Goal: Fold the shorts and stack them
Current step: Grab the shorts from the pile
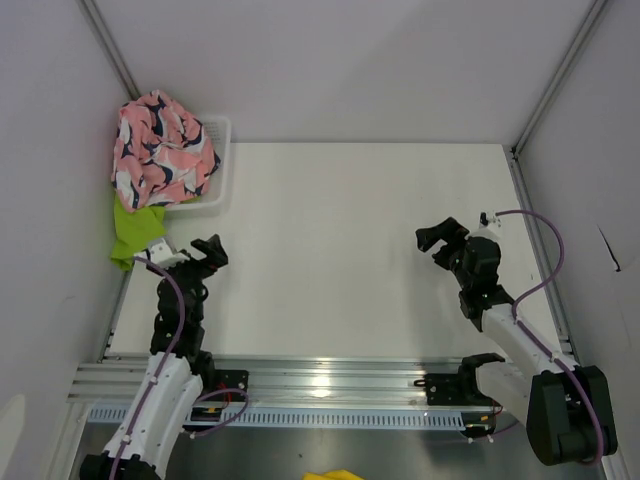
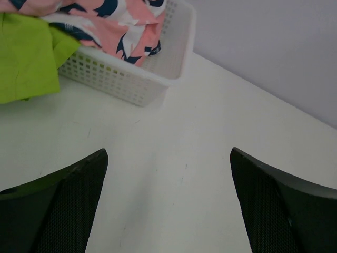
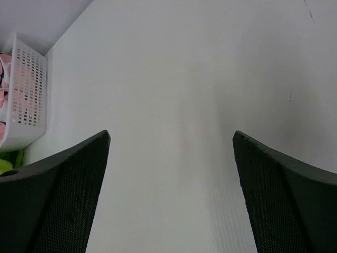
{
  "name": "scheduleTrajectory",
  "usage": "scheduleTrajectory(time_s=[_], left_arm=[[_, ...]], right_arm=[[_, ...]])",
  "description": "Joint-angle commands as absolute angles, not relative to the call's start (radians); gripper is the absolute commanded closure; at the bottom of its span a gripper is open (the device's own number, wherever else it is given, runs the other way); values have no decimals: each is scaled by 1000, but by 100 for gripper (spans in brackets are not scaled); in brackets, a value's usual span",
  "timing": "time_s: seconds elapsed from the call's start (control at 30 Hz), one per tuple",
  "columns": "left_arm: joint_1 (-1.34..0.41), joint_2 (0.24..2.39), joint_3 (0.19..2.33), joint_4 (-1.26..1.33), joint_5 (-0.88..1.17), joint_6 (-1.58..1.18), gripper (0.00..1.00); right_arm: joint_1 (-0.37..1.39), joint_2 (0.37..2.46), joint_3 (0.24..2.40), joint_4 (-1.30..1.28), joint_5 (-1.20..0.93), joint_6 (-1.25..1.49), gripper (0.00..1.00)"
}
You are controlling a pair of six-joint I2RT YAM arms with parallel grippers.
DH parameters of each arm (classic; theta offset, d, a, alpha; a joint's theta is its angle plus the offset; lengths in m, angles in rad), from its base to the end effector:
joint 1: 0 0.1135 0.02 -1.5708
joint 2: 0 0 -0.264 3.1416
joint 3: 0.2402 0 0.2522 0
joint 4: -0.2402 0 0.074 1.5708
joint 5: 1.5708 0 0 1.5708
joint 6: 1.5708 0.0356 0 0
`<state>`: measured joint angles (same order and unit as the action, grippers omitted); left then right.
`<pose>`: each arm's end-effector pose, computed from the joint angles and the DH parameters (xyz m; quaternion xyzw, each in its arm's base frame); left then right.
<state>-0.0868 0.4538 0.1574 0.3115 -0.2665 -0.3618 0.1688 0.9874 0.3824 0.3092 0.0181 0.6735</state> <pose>0.1431 -0.0030 0.2167 -0.1891 0.6760 -0.0662 0.7092 0.2121 0.0355 0.2119 0.2059 0.7768 0.2367 0.5461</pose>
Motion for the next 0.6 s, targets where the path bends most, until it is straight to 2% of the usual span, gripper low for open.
scheduleTrajectory(time_s=[0.0, 0.07, 0.2, 0.3, 0.47, 0.57], left_arm=[[-58, 497, 230, 163, -385, -558, 1], [-52, 528, 270, 104, -321, -642, 1], [-48, 615, 394, -57, -344, -894, 1], [-28, 682, 511, -89, -284, -936, 1], [-3, 843, 774, -273, -377, -1005, 1], [87, 963, 898, -333, -391, -1032, 1]], right_arm=[[178, 989, 426, 310, 48, 689, 1], [184, 979, 416, 327, 23, 661, 1], [212, 973, 407, 360, 24, 609, 1], [232, 982, 396, 371, 49, 595, 1], [238, 1031, 403, 373, 54, 594, 0], [239, 1052, 407, 387, 52, 597, 1]])
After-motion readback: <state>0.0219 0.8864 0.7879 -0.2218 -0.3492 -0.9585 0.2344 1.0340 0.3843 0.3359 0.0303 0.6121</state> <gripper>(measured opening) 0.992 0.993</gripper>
